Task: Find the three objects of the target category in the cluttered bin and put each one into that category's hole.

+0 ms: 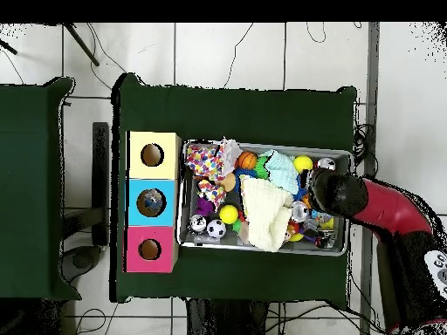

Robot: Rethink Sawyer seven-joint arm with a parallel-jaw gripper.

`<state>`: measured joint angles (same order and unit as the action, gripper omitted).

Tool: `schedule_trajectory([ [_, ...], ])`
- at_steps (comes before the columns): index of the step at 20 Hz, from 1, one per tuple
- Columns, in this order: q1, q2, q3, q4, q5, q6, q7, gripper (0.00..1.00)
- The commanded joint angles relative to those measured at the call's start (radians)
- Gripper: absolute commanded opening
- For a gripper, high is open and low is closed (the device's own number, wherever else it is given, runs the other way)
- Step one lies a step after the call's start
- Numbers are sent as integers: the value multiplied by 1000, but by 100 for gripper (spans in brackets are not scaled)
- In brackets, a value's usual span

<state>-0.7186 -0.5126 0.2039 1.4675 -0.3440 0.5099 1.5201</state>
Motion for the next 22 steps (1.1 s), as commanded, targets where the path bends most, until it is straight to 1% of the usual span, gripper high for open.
schedule_trajectory([
  [1,41,46,-17,-18,70,-3,207,100],
  [5,38,54,-28,3,83,-47,205,100],
  [8,35,73,-36,-37,96,-37,194,100],
  [11,47,90,-76,-81,98,-8,201,100],
  [18,61,53,-127,-82,117,-12,211,100],
  [21,63,61,-134,-93,129,-7,207,100],
  [22,68,61,-139,-82,129,-14,211,100],
])
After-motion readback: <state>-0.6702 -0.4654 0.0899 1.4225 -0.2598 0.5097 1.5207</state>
